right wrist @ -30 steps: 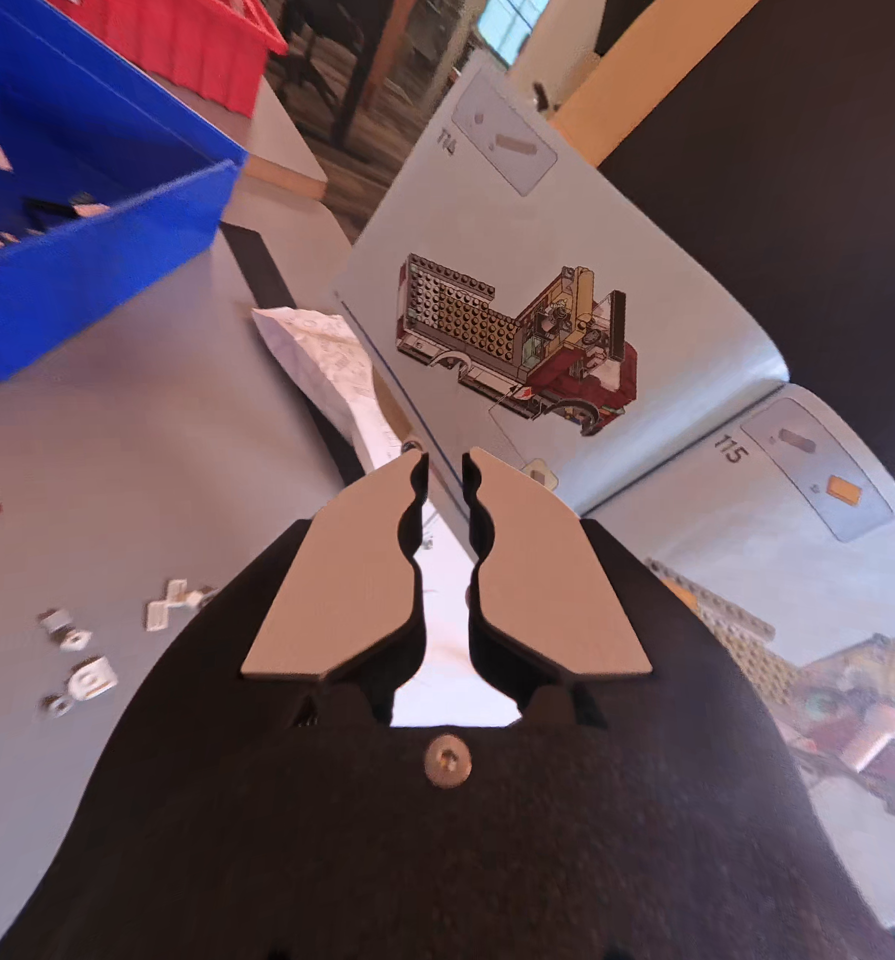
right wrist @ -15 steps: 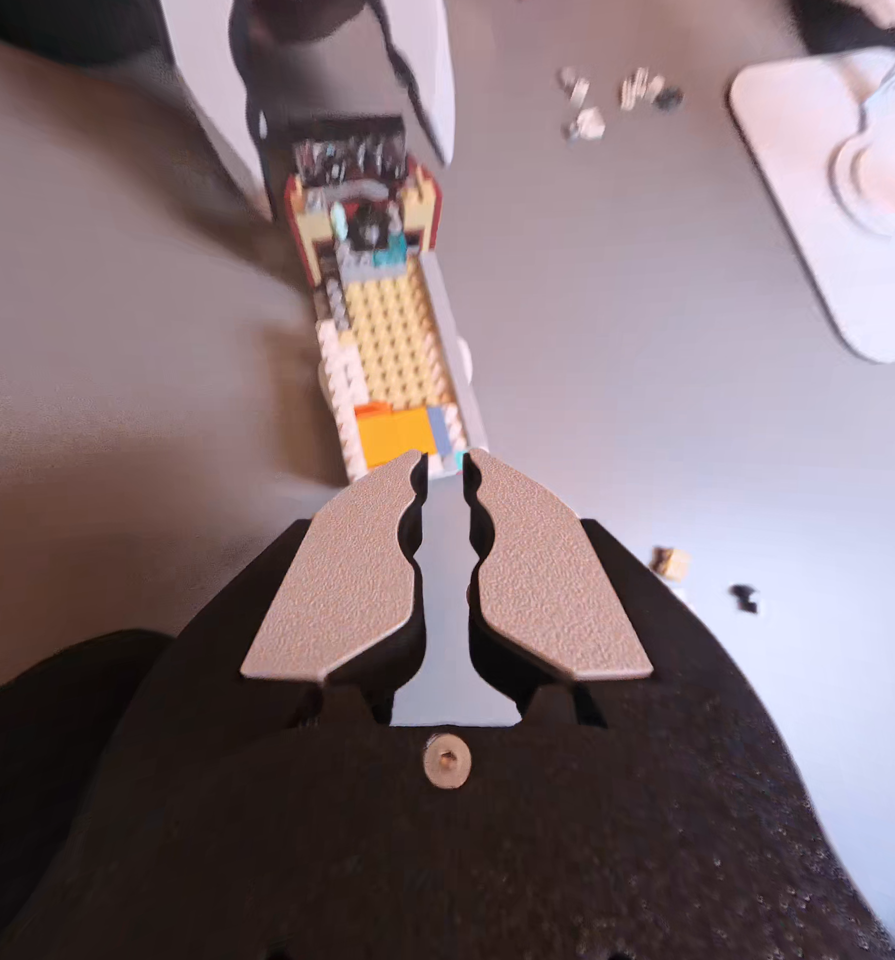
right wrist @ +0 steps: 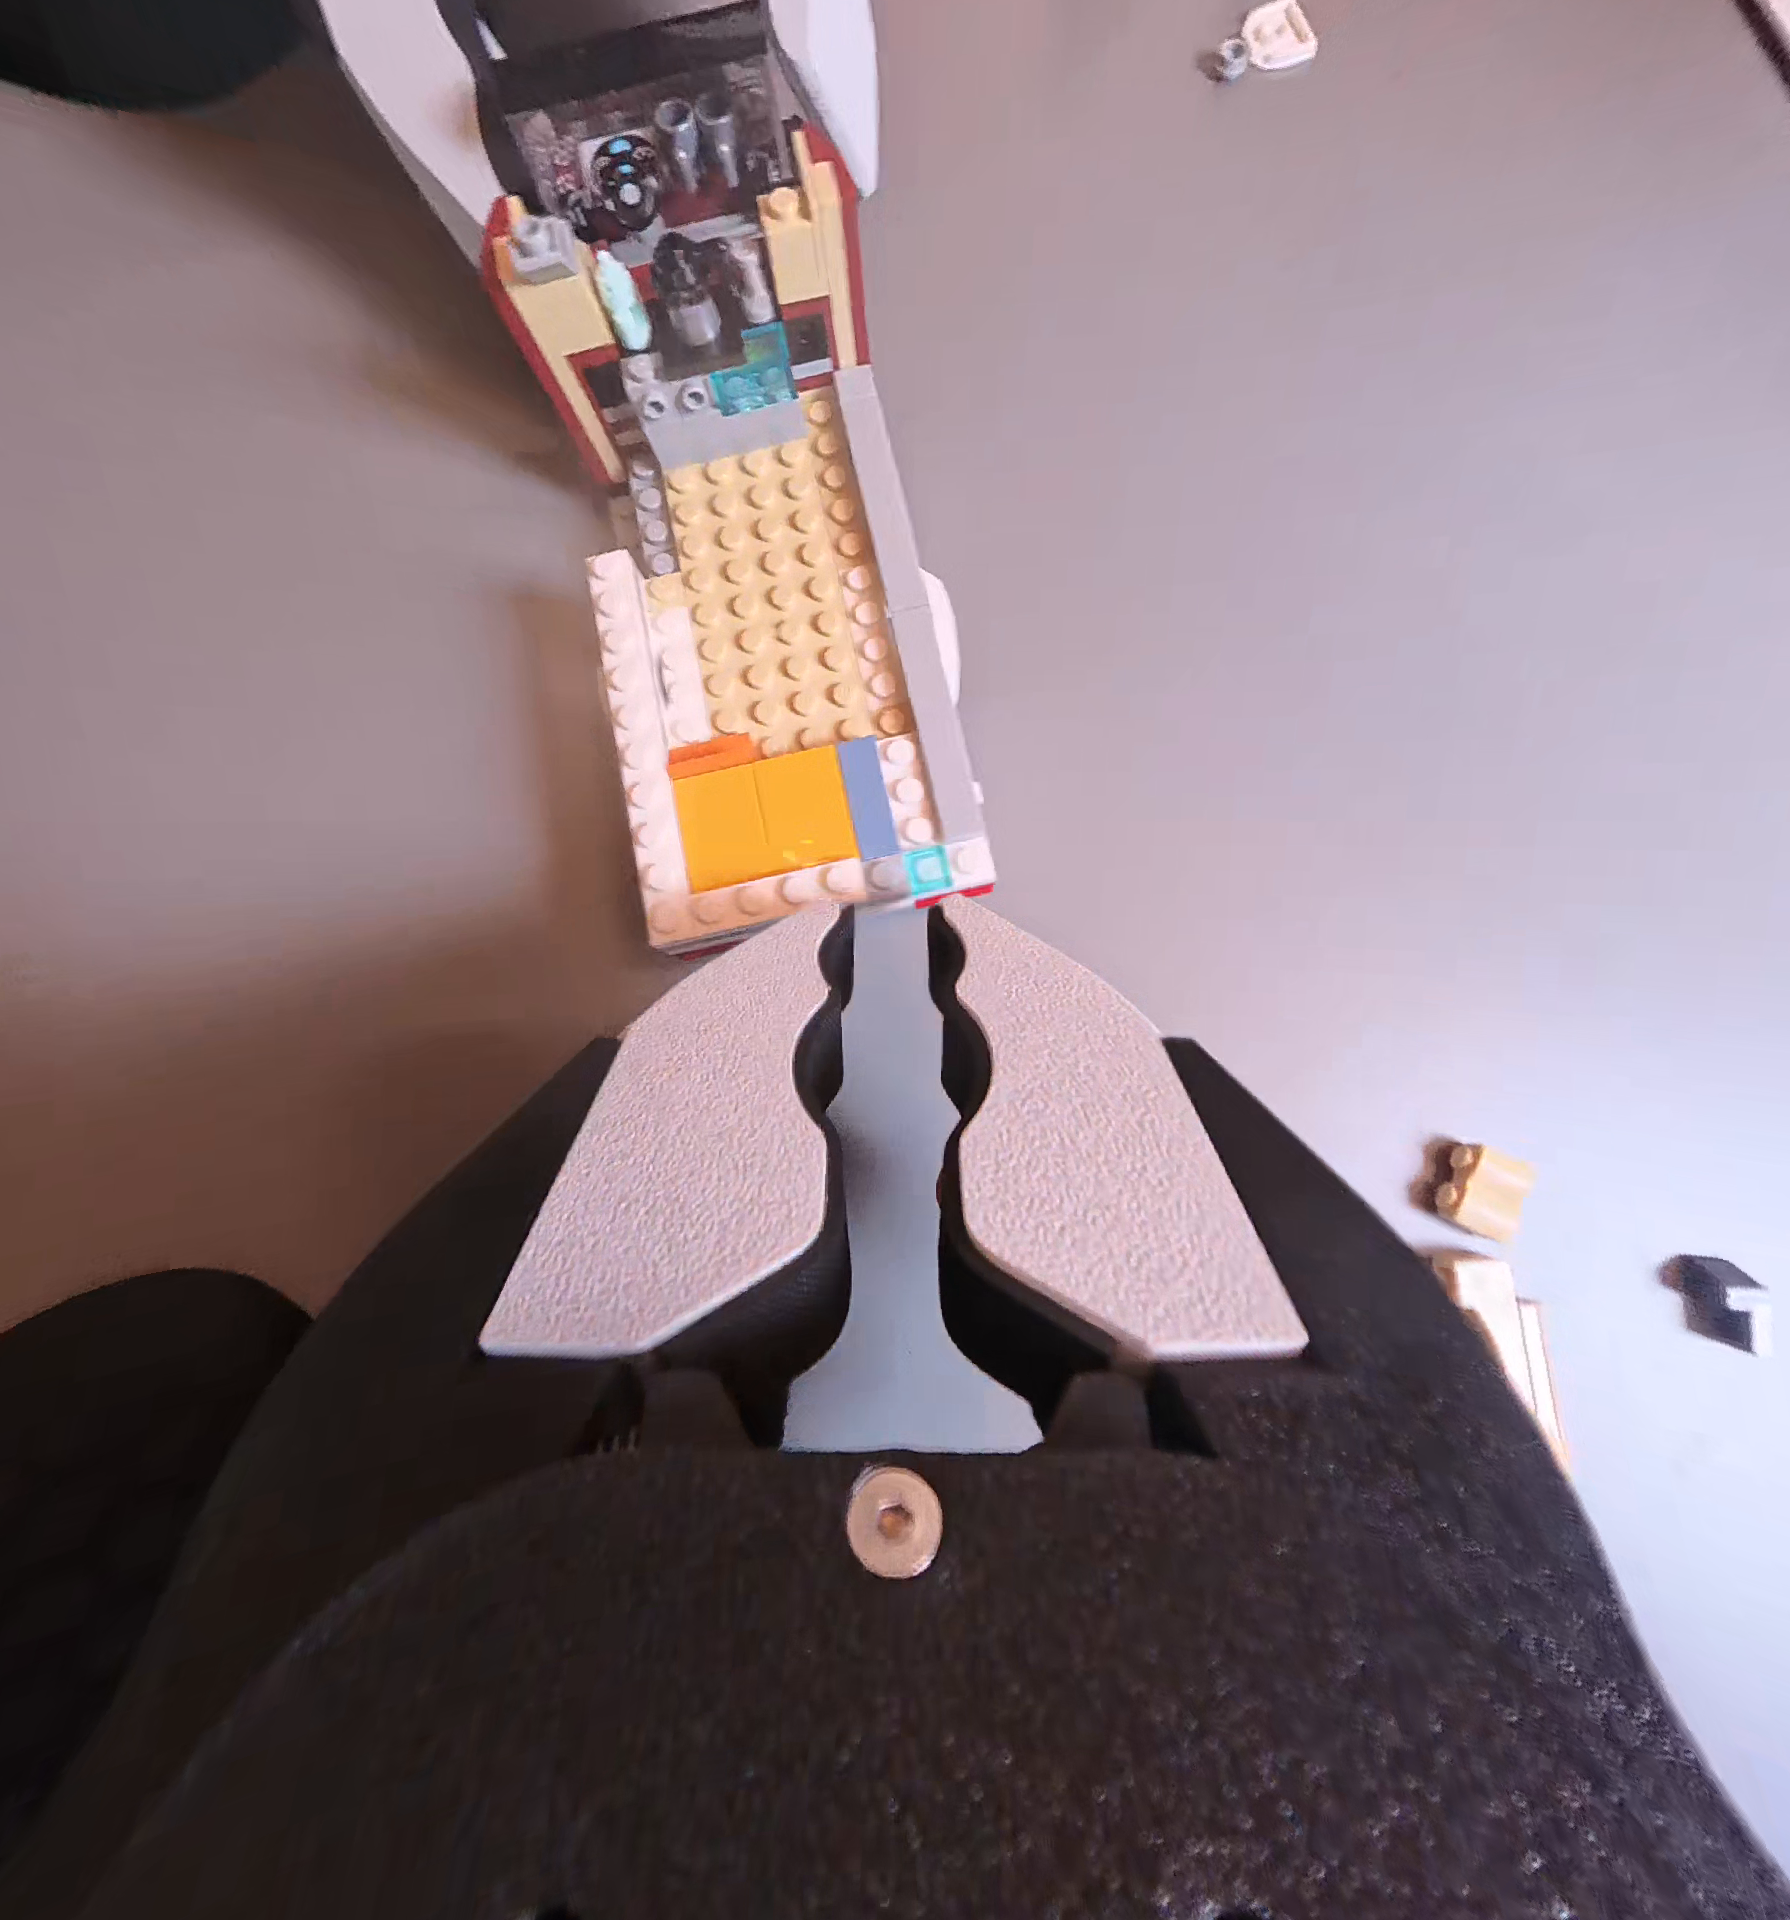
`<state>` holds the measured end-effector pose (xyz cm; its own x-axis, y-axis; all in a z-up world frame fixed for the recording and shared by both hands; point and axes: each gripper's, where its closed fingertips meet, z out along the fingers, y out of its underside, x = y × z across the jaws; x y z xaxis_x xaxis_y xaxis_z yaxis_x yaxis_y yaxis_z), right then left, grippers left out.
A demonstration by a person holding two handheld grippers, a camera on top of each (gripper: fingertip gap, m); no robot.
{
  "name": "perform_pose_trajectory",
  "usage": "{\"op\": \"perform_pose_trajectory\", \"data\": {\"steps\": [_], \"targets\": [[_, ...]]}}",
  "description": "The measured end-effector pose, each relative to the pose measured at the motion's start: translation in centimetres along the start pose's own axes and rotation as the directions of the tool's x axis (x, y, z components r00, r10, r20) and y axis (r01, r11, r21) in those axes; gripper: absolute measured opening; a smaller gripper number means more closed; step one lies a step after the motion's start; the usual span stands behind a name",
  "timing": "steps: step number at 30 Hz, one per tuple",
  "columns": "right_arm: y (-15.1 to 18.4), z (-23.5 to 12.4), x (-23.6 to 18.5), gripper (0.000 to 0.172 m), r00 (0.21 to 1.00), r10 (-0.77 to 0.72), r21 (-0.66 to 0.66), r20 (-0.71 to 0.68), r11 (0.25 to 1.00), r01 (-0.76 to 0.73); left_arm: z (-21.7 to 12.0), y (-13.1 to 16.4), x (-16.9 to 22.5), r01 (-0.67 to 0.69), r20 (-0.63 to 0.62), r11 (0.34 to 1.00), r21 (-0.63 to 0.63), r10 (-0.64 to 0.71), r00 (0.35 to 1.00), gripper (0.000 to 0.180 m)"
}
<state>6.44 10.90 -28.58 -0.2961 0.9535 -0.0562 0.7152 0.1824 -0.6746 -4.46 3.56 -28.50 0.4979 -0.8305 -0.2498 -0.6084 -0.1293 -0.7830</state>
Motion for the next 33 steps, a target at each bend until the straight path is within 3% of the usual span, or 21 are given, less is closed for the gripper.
{"op": "perform_pose_trajectory", "data": {"steps": [3, 9, 17, 23, 28, 33], "targets": [[-0.2, -0.1, -0.7, 0.016, 0.999, -0.024, -0.005, 0.045, 1.0, 0.024, -0.2, 0.2, -0.2, 0.002, 0.0, 1.0, 0.017, -0.002, 1.0, 0.066], [-1.0, 0.6, -2.3, 0.043, 0.996, -0.047, -0.001, 0.074, 0.999, 0.047, -0.2, 0.2, -0.3, 0.004, -0.006, 0.999, 0.044, -0.003, 1.0, 0.066], [-1.1, 0.9, -2.5, 0.04, 0.996, -0.083, -0.038, 0.025, 0.996, 0.084, -0.4, 0.3, -0.4, 0.009, -0.002, 0.999, 0.047, -0.009, 1.0, 0.066], [-1.0, 0.8, -2.7, 0.039, 0.997, -0.074, -0.023, 0.019, 0.997, 0.074, -2.9, -1.1, -1.5, 0.125, -0.04, 0.979, 0.163, -0.121, 0.992, 0.07], [-1.0, 0.5, -3.0, 0.037, 0.995, -0.097, -0.04, 0.008, 0.995, 0.097, -2.2, 0.7, -0.7, 0.078, -0.046, 0.995, 0.055, -0.075, 0.996, 0.073], [-2.3, 0.7, -4.2, 0.035, 0.989, -0.147, -0.029, 0.013, 0.989, 0.148, -1.3, 1.5, -0.7, 0.036, -0.018, 0.999, 0.006, -0.036, 0.999, 0.06]]}}
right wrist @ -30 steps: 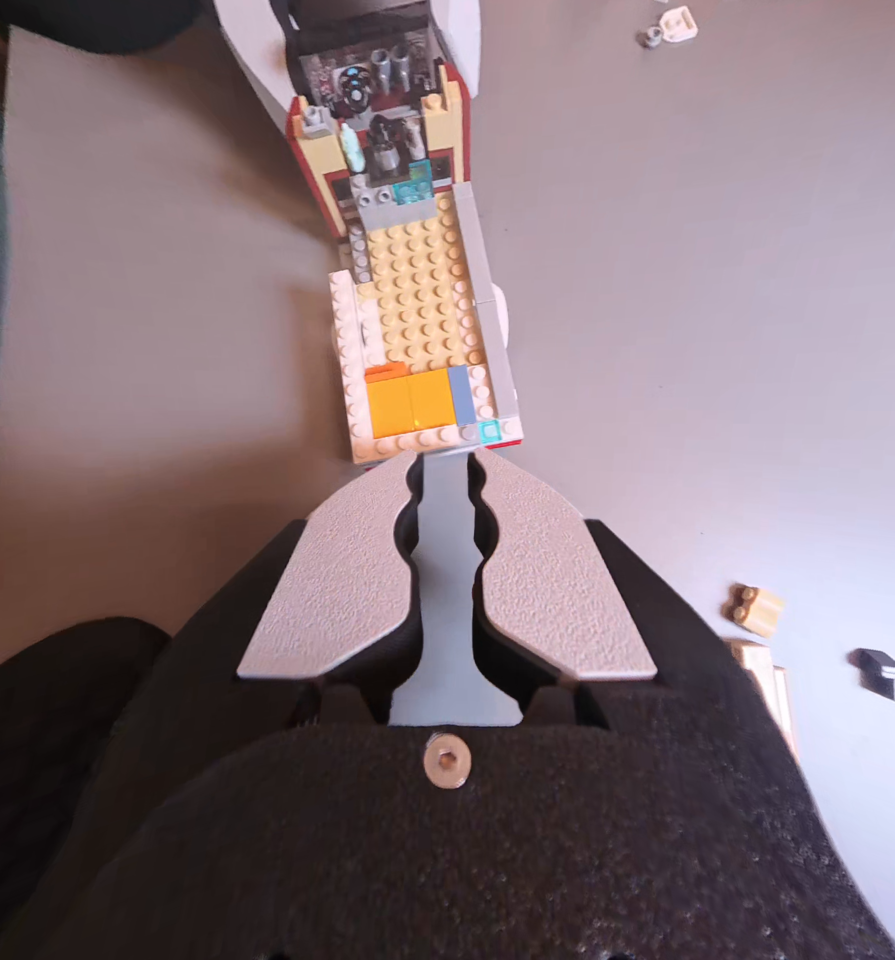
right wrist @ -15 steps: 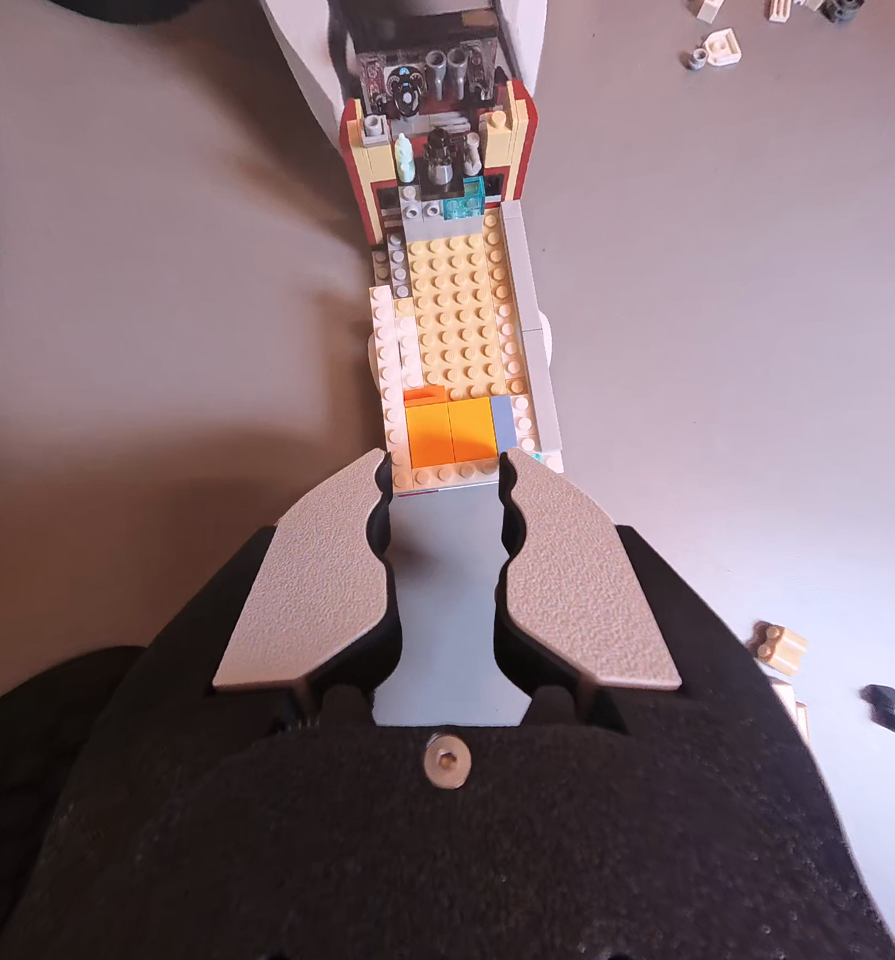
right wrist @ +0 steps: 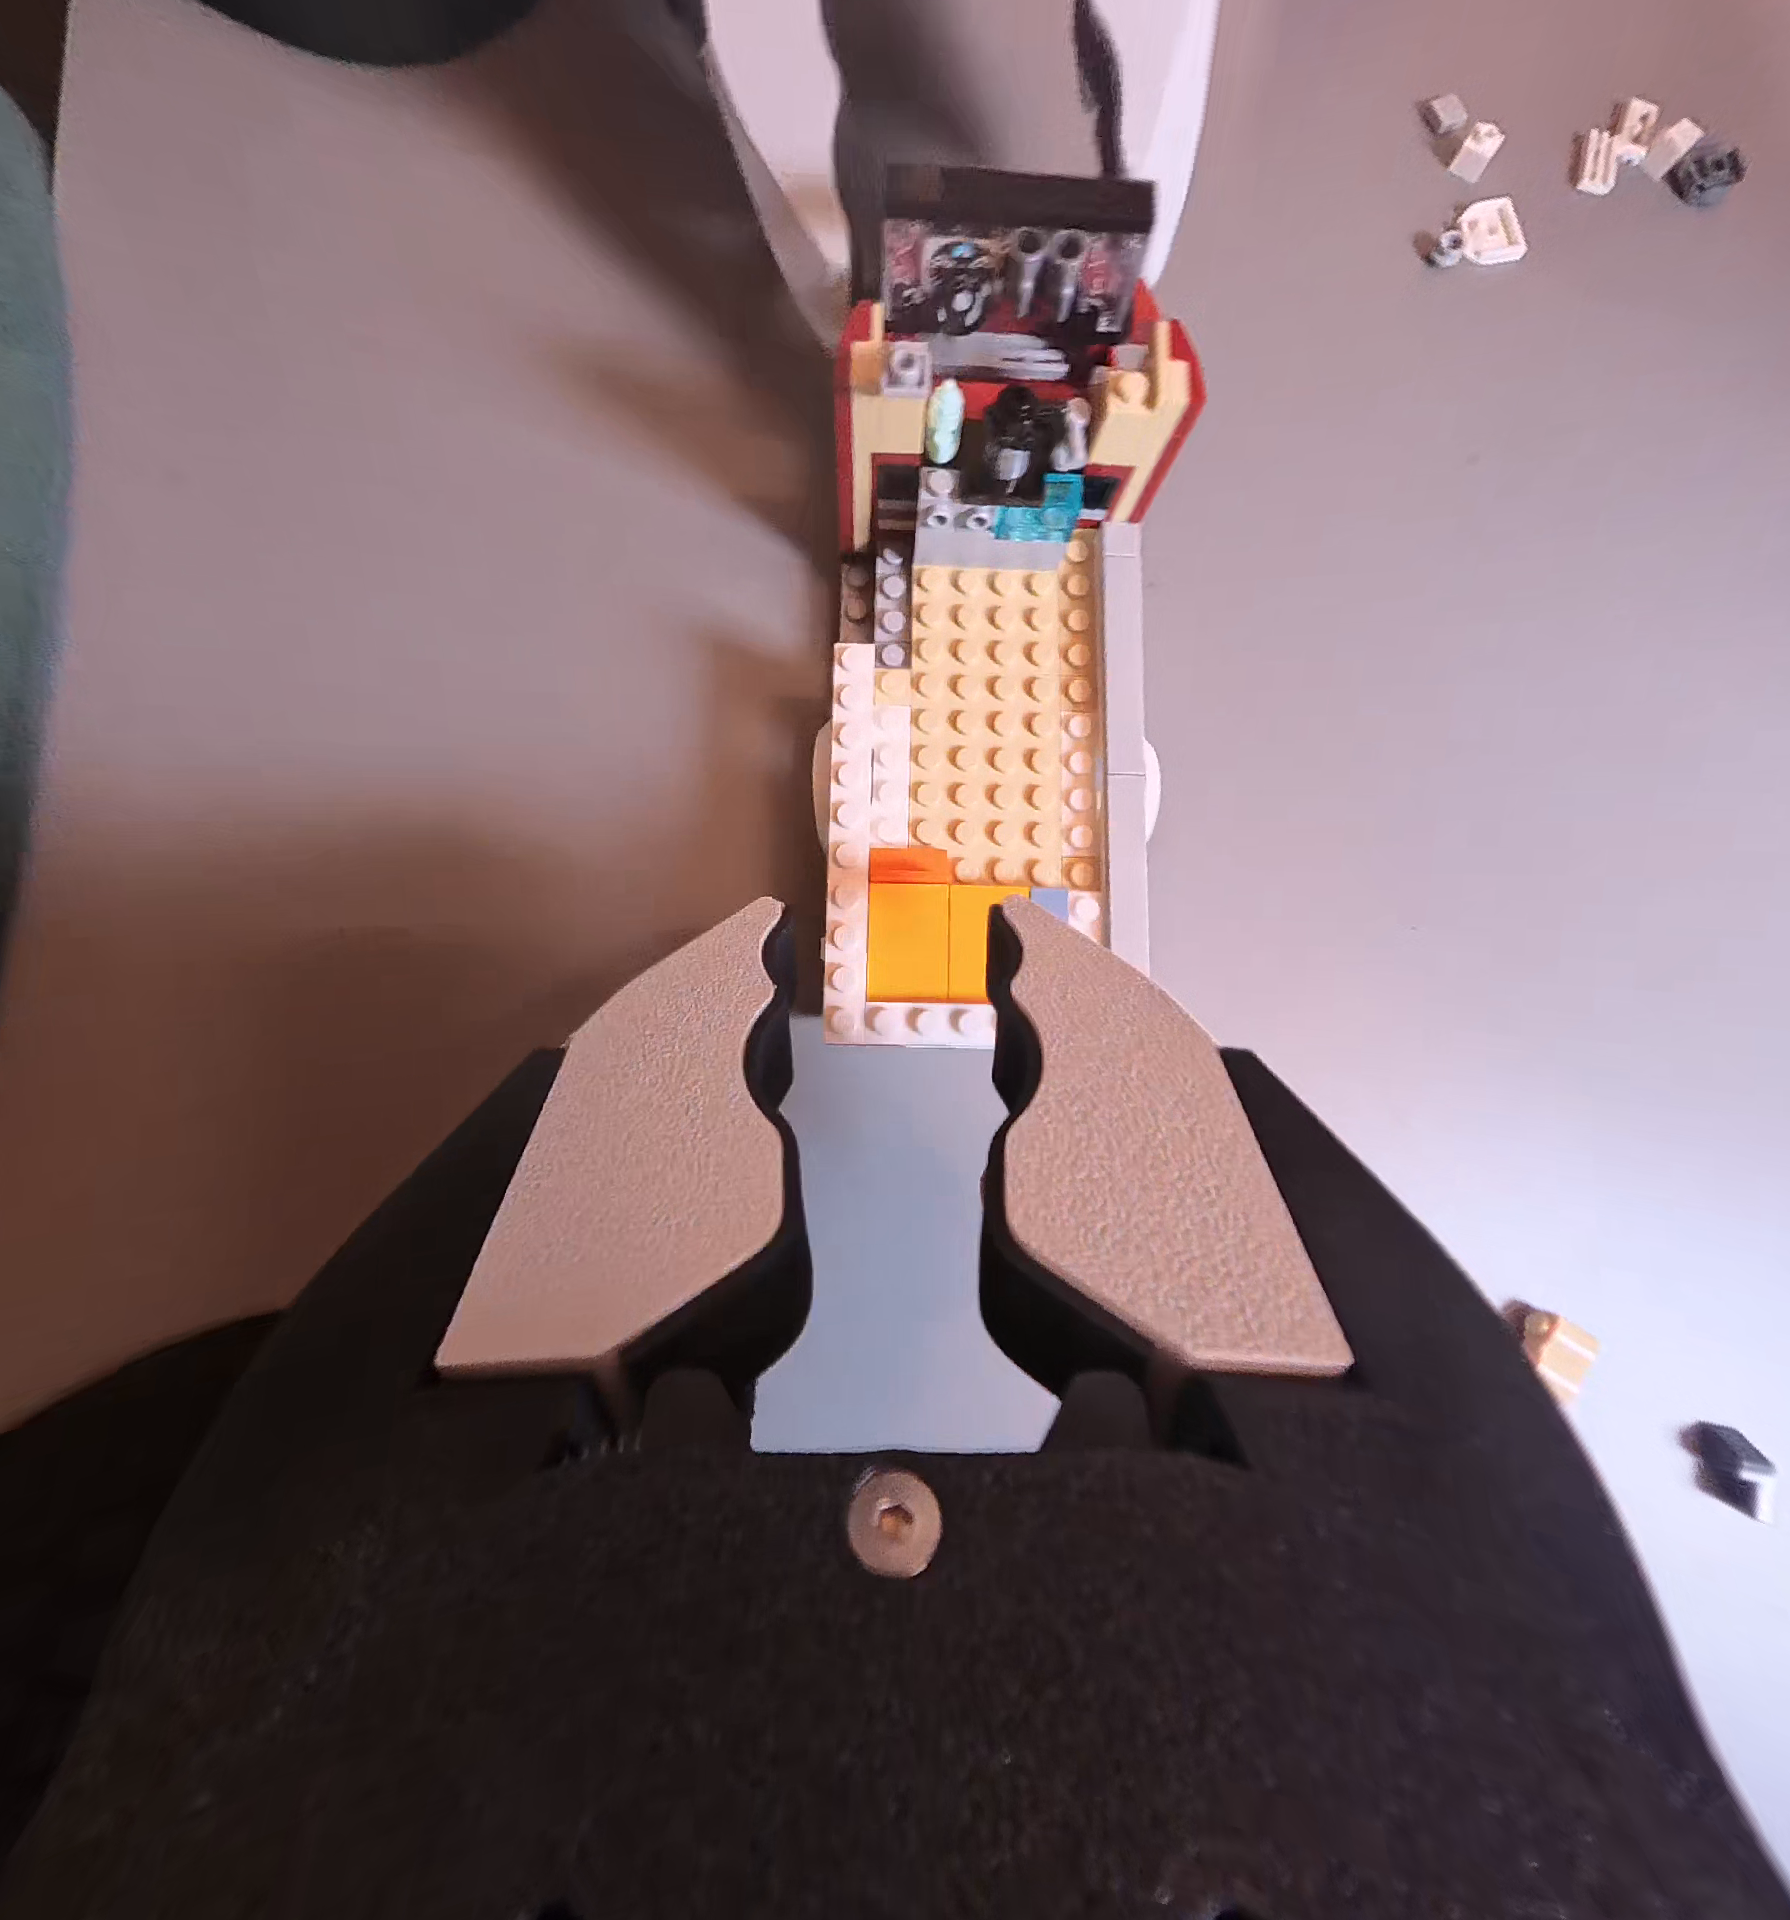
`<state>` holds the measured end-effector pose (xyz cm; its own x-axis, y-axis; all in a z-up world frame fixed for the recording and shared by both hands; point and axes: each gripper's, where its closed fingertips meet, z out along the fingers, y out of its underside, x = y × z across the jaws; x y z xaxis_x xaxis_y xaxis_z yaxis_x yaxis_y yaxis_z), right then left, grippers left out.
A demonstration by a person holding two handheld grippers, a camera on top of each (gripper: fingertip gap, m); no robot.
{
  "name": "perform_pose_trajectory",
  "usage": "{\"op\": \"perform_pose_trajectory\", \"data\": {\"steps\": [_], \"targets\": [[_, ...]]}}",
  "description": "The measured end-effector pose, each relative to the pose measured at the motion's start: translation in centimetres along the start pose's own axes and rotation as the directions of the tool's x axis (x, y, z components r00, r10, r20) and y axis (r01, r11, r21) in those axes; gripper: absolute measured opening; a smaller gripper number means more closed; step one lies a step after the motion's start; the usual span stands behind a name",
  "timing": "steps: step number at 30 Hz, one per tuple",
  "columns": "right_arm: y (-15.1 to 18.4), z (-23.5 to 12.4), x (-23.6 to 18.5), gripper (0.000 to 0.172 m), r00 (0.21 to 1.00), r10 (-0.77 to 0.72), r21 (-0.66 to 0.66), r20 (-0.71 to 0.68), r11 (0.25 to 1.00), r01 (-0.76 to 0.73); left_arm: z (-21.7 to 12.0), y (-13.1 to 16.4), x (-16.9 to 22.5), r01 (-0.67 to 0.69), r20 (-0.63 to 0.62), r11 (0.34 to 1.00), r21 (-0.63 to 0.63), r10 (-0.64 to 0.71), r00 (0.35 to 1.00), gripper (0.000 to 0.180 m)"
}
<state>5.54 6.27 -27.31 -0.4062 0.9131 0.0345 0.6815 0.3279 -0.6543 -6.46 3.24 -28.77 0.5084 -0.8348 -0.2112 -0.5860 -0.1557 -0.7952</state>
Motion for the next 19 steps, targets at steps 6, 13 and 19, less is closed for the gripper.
{"op": "perform_pose_trajectory", "data": {"steps": [6, 13, 19], "targets": [[0.6, 1.0, -0.6, 0.025, 1.0, -0.016, -0.053, 0.009, 0.998, 0.017, -0.3, 0.4, -1.4, 0.001, 0.076, 1.0, -0.011, 0.0, 0.997, 0.057], [0.7, 1.0, -0.9, 0.017, 0.999, 0.032, -0.028, 0.014, 0.999, -0.032, -0.3, 0.3, -1.5, 0.01, 0.079, 1.0, -0.004, -0.009, 0.997, 0.057], [0.0, 1.2, -1.2, 0.017, 0.998, 0.054, -0.019, 0.023, 0.998, -0.053, -0.5, -0.2, -1.3, 0.175, 0.008, 0.984, 0.019, -0.175, 0.985, 0.051]]}}
